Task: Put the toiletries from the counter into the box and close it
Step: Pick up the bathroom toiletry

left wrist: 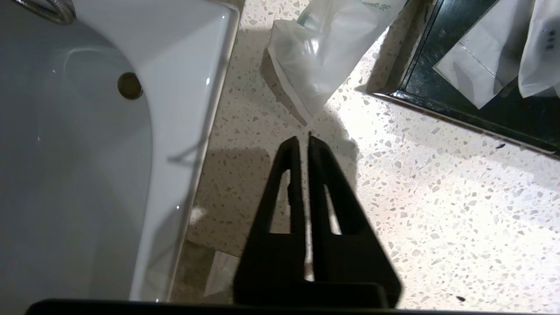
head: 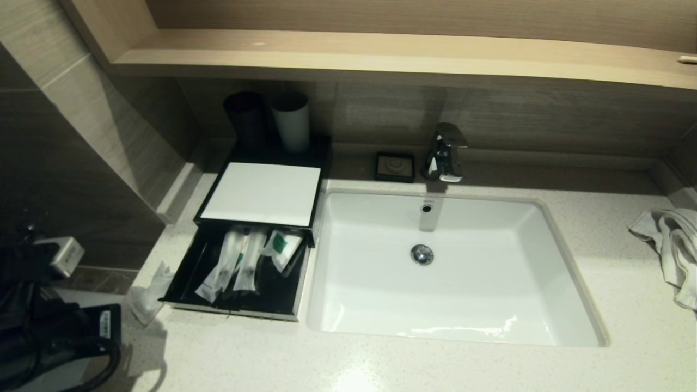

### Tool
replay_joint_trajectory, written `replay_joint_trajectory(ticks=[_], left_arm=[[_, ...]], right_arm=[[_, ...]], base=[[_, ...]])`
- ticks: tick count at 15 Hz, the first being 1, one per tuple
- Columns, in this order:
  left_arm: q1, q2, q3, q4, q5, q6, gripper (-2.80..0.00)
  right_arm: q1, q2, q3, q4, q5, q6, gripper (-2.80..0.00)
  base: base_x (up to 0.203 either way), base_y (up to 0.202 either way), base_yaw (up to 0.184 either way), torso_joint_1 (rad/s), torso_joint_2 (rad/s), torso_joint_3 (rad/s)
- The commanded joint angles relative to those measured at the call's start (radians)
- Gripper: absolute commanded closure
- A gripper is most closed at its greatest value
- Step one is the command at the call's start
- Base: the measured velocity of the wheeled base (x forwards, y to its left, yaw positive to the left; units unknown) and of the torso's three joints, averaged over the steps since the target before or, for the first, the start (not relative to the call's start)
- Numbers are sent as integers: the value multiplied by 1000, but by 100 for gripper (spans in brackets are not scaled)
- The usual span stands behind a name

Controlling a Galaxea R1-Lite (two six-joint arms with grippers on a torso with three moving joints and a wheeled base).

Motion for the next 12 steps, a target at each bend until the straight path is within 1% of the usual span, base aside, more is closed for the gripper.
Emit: replay_joint_trajectory(ticks=[1, 8, 12], left_arm=[[0, 10, 6, -2, 1, -2, -280], [1, 67, 6, -3, 2, -1, -280], [33, 71, 5, -5, 2, -6, -280]], right_arm=[[0, 0, 0, 0, 1, -1, 0], [0, 0, 0, 0, 1, -1, 0], [0, 0, 0, 0, 1, -1, 0]], base=[[0, 0, 0, 0, 0, 0], [0, 0, 0, 0, 0, 0], [0, 0, 0, 0, 0, 0]])
